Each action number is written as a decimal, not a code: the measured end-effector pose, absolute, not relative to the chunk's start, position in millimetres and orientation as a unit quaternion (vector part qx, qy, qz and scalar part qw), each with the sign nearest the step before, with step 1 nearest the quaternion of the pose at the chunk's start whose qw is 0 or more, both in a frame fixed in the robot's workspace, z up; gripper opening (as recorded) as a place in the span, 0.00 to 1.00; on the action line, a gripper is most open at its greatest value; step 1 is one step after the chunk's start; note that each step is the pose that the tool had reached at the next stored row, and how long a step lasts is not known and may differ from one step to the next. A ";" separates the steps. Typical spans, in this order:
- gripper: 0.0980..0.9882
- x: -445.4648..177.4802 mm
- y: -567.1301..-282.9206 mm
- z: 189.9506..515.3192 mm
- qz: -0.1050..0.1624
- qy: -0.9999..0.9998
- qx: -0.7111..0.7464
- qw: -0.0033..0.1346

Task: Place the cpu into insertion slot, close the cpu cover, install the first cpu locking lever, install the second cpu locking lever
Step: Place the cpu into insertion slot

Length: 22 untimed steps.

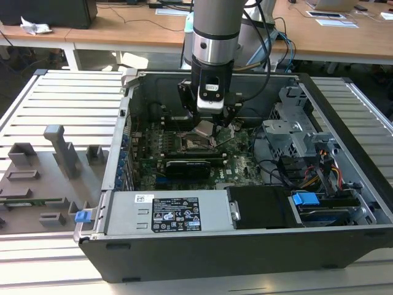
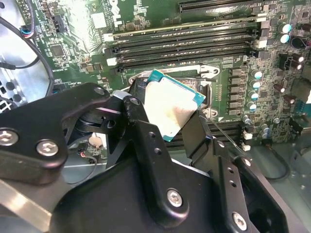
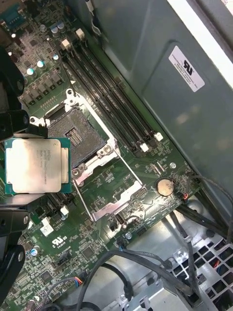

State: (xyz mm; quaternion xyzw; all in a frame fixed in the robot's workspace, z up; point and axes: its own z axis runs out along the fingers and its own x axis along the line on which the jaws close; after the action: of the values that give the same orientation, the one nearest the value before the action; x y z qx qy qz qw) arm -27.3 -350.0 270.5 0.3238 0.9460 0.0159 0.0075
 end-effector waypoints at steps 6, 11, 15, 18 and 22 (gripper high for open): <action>0.50 -27.3 -350.0 270.5 0.014 0.942 0.336 0.008; 0.50 -27.3 -350.1 270.6 0.011 0.934 0.356 0.009; 0.50 -27.3 -350.1 270.6 0.010 0.929 0.370 0.010; 0.50 -27.2 -350.0 270.6 0.009 0.925 0.380 0.010; 0.50 -27.2 -350.0 270.5 0.007 0.916 0.402 0.011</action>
State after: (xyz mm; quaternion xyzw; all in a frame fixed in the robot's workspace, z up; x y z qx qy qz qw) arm -27.2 -350.0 270.5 0.4020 0.9156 0.0074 0.0113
